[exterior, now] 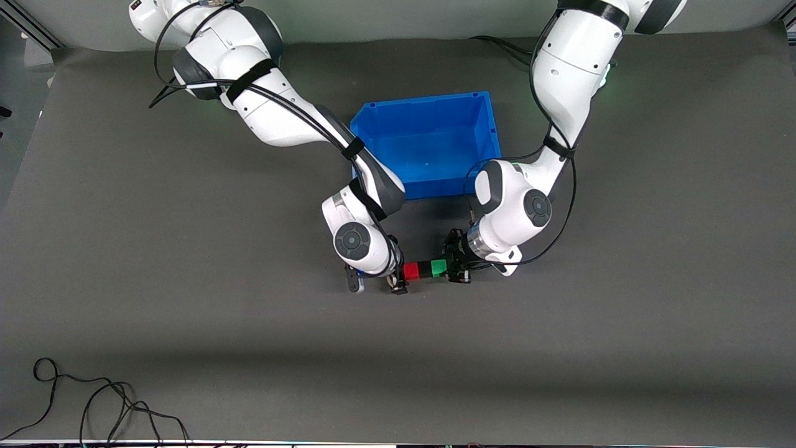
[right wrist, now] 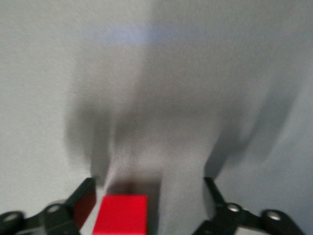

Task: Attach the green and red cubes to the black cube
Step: 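Press the red and green cubes against the black cube's sides, then open both grippers and lift away from the cubes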

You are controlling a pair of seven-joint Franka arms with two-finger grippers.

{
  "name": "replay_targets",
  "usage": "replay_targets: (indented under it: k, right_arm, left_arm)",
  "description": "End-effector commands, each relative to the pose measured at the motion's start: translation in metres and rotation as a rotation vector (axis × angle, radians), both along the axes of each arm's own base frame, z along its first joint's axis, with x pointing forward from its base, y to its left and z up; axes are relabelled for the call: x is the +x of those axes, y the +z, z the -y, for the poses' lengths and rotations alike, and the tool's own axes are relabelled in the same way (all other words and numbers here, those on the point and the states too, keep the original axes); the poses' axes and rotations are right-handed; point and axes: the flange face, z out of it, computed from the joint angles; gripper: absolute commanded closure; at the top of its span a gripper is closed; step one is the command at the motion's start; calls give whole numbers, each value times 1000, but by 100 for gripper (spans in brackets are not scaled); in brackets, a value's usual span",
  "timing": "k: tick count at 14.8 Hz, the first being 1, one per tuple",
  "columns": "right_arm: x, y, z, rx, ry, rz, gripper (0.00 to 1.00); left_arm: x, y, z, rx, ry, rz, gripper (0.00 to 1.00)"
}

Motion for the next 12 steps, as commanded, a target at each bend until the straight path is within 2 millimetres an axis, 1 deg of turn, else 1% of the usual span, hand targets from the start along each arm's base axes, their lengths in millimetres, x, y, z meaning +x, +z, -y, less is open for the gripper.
replay_targets:
  k: [1,3,4,5,6,8,9,11,12]
  right_arm:
    - [15,56,12,9,123,56,0]
    - [27,78,38,8,156,61,0]
    - [31,90,48,5,218,61,0]
    - [36,104,63,4,277,54,0]
    - [47,117,87,-1,313,46,0]
    - [64,145,136,5,399,35,0]
    - [71,161,158,11,441,43,0]
    - [77,195,198,29,582,58,0]
    - [75,214,210,37,642,68,0]
  left_arm:
    - [5,-1,4,11,5,12,0]
    - [12,0,-9,26,2,14,0]
    - [19,4,-22,38,-7,28,0]
    - [29,12,-41,46,-9,37,0]
    - [36,17,-58,56,-38,23,0]
    - [50,37,-98,93,-150,13,0]
    - [57,48,-124,109,-195,6,0]
    - [65,70,-175,140,-323,-6,0]
    - [65,84,-200,156,-405,-9,0]
